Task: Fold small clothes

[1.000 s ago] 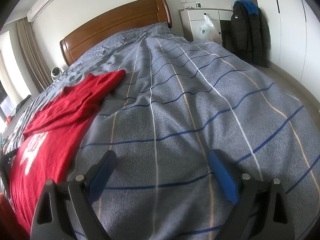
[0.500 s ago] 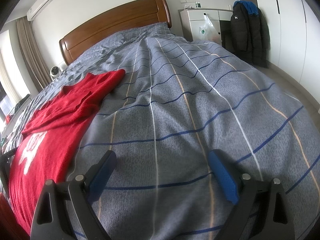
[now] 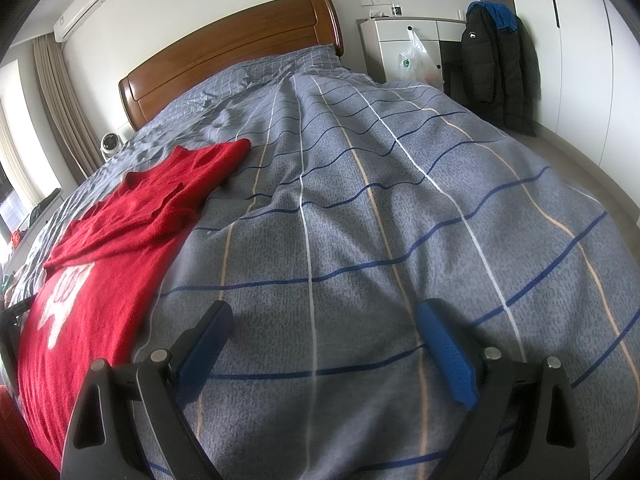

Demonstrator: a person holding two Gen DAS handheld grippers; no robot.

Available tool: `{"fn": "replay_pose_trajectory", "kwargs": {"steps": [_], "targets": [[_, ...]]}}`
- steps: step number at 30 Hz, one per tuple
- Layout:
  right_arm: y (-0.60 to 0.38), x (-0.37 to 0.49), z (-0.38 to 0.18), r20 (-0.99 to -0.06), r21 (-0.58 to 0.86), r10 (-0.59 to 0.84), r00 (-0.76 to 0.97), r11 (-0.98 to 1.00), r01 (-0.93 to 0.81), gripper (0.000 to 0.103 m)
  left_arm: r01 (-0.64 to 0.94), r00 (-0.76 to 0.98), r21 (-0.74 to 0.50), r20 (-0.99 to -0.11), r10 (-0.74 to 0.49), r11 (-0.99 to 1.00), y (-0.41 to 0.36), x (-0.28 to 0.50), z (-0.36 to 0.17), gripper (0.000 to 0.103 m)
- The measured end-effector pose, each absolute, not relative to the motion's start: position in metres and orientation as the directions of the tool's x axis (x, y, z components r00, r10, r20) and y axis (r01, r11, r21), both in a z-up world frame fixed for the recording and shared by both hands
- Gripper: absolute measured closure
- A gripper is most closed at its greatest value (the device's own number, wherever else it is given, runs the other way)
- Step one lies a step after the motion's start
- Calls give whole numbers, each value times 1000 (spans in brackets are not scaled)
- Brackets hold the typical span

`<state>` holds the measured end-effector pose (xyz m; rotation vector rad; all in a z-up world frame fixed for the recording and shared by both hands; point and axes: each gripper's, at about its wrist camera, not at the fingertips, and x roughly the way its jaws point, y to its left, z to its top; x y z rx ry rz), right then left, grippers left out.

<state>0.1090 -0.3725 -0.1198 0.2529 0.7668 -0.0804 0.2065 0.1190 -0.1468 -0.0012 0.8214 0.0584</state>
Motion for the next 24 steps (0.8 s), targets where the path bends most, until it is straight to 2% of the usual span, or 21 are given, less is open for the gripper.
{"fn": "replay_pose_trajectory", "kwargs": {"steps": [24], "targets": [[-371,108,-120,-693,195,19,720,967,162,10,-52,684,21,-728,51,998,120,209,-147,0]]}}
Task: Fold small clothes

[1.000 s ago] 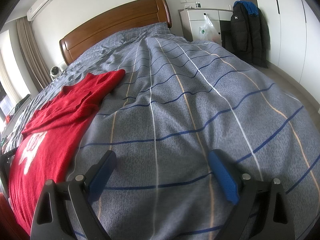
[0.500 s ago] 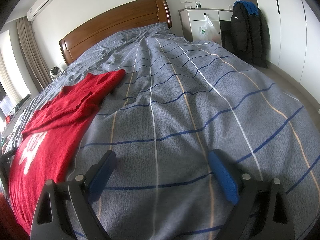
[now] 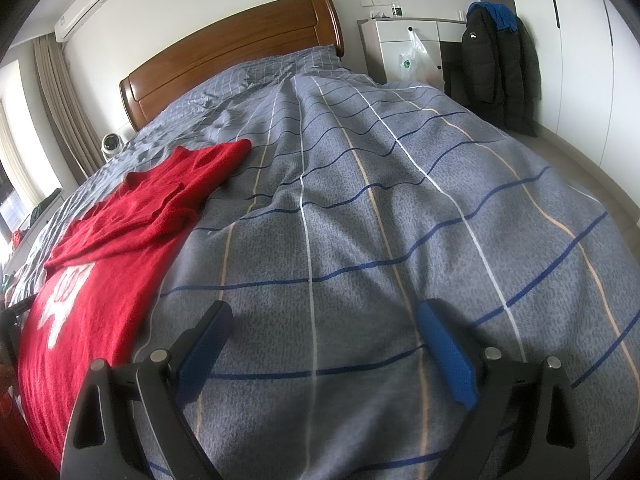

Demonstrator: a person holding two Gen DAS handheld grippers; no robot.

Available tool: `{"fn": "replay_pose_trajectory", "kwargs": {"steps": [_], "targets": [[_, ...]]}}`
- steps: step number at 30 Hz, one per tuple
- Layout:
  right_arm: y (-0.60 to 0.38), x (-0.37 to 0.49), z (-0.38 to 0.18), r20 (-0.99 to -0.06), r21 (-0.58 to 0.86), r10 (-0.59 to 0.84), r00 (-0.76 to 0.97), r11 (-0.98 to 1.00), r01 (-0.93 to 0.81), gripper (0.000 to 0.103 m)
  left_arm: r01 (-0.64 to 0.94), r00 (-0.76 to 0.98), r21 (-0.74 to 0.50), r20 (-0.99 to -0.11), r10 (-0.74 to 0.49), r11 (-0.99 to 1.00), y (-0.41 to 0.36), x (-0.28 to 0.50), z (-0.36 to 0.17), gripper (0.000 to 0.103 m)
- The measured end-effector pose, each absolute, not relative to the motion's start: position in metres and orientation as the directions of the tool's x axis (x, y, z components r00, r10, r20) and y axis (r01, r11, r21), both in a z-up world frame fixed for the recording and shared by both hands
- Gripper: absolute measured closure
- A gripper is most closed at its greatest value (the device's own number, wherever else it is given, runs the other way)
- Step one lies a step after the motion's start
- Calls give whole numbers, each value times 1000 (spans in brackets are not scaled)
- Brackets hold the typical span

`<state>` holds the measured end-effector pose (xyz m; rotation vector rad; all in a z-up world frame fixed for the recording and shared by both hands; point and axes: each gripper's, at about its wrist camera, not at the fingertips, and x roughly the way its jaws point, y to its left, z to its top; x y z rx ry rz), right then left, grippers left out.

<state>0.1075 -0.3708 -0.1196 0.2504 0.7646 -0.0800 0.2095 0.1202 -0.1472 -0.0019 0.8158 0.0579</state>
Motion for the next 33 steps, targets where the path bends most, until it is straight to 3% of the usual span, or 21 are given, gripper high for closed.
{"fn": "replay_pose_trajectory", "kwargs": {"steps": [9,13,16,33], "targets": [[-371,108,-120,-693,196,20,721,967,162,10,-43,674,10,-737,36,999,120,205,-148,0],[-370,108,-119,-692,195,20,722,968,160,9,7,615,78,-787,57,997,109,208,-144,0],[-370,108,-119,-693,192,17,721,968,162,9,-77,546,-20,-838,25,997,117,217,-144,0],[-369,108,-119,-692,190,16,721,969,161,9,-88,564,-5,-825,46,996,114,212,-145,0]]}}
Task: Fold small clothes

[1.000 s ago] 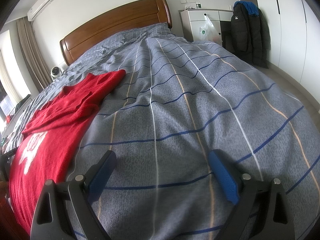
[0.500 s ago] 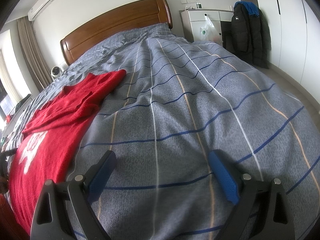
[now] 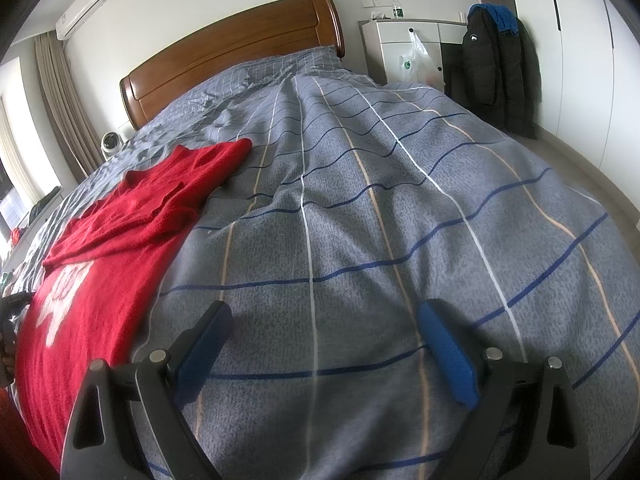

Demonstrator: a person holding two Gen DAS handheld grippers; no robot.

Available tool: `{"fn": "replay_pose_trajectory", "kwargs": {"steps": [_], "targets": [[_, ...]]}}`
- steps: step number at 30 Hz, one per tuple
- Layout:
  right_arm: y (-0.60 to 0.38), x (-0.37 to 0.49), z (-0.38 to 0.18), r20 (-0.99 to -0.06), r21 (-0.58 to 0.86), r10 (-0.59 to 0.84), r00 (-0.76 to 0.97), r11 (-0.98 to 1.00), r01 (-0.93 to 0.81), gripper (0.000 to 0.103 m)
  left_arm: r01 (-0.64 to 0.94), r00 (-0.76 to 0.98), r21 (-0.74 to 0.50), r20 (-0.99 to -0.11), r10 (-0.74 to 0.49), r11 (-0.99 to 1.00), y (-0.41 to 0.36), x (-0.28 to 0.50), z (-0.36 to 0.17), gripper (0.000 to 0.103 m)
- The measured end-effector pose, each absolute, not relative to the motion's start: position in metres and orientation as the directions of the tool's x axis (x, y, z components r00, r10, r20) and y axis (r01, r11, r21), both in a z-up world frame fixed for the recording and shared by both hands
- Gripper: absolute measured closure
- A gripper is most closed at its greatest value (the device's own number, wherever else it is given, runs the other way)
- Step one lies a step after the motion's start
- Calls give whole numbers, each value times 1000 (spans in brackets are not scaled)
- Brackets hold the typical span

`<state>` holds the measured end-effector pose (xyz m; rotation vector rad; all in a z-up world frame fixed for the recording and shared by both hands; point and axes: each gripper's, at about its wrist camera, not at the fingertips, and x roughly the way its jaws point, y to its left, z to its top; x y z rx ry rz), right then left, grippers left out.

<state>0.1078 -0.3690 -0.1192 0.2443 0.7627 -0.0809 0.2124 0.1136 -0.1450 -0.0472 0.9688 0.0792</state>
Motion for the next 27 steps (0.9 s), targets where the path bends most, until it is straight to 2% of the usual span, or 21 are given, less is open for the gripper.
{"fn": "replay_pose_trajectory", "kwargs": {"steps": [8,27], "targets": [[-369,108,-119,-692,189,15,721,969,161,9,-99,632,-11,-773,54,995,113,201,-148,0],[-367,108,-119,-693,186,14,721,969,160,9,-97,670,-11,-740,57,995,114,196,-148,0]]}}
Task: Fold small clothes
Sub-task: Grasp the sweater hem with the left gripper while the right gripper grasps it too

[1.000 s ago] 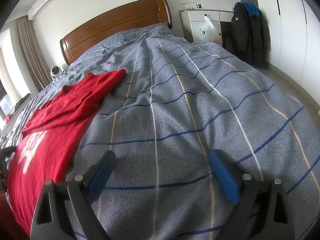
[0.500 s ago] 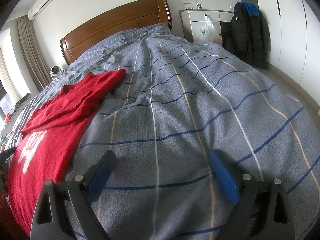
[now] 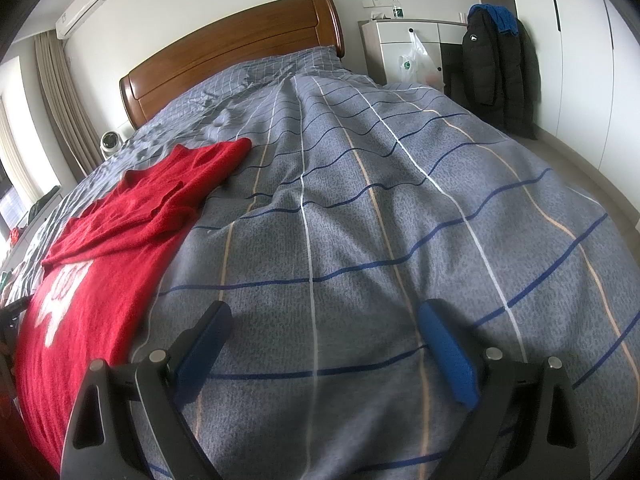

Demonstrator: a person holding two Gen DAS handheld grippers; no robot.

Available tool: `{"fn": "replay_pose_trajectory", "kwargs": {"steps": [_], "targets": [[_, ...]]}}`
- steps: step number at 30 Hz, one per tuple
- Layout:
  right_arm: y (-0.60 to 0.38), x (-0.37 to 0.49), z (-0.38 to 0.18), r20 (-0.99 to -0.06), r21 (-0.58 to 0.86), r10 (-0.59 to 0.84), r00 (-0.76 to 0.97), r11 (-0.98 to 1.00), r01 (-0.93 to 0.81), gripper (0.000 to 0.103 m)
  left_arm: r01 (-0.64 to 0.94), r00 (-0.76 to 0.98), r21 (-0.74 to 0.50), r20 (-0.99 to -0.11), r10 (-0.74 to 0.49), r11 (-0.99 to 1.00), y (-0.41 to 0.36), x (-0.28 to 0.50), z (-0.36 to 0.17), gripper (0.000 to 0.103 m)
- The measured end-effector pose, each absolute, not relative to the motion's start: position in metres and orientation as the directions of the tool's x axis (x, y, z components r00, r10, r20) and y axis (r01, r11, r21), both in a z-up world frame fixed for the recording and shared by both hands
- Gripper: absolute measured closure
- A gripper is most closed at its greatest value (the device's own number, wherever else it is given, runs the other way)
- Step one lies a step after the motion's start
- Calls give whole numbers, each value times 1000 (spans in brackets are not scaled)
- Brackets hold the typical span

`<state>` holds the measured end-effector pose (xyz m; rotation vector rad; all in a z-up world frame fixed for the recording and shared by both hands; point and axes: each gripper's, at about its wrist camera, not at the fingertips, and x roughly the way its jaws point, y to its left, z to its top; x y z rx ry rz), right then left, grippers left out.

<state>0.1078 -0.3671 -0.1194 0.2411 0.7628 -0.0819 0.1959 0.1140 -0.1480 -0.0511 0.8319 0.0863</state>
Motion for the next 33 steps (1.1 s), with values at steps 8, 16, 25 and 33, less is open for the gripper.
{"fn": "replay_pose_trajectory", "kwargs": {"steps": [8,16,25,33], "targets": [[-367,108,-119,-692,185,13,722,970,160,9,-87,666,-20,-745,44,996,115,193,-147,0],[-367,106,-89,-765,203,47,642,964,170,10,130,602,-228,-755,-259,965,109,100,-92,1],[-319,17,-76,-802,461,418,427,888,-3,10,273,372,-222,-873,-315,936,50,19,-133,1],[-302,0,-128,-838,504,483,254,864,18,38,325,319,-205,-895,-311,923,22,15,-149,47]]}}
